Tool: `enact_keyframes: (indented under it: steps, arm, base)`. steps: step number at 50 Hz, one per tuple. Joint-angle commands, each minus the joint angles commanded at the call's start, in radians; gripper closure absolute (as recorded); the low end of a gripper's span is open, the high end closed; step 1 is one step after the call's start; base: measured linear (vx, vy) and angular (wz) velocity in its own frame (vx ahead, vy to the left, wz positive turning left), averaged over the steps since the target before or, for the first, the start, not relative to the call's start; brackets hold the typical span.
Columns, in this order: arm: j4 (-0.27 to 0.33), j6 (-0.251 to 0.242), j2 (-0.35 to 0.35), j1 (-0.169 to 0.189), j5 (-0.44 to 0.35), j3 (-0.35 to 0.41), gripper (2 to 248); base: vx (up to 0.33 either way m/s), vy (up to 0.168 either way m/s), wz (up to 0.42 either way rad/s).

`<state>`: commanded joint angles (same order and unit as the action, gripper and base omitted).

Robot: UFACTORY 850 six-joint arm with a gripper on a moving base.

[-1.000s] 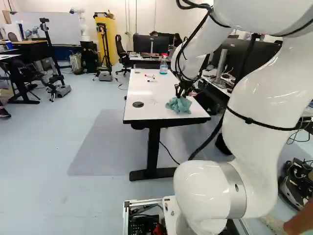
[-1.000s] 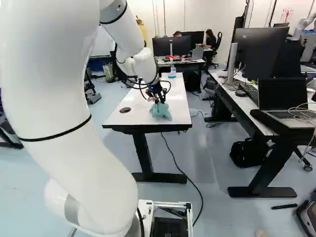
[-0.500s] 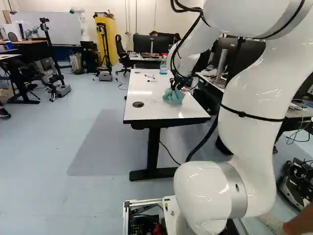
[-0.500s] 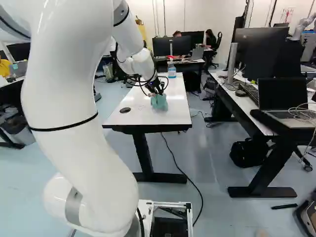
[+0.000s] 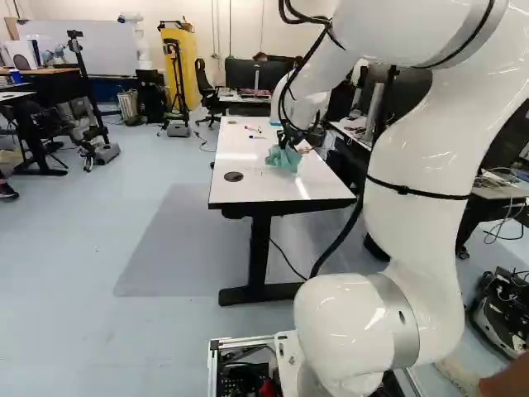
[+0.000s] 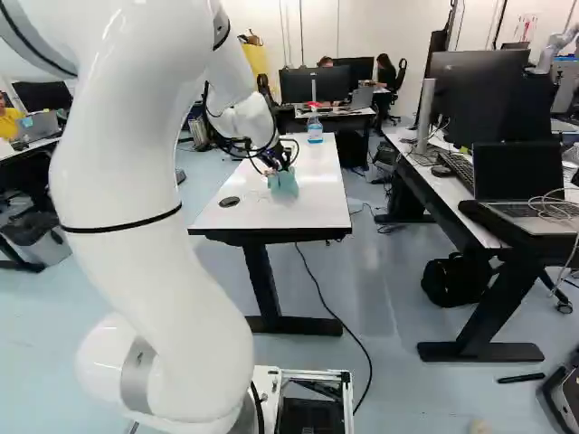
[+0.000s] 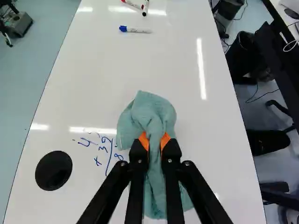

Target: Clean the table with the green towel

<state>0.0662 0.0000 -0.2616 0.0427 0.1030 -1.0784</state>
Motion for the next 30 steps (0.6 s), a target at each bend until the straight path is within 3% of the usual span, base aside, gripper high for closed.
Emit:
enact_keyframes:
  steps: [30]
  arm:
    - [0.0,0.0,-0.06,-0.002,-0.12,0.005,204]
  base:
    - [0.0,0.0,0.0]
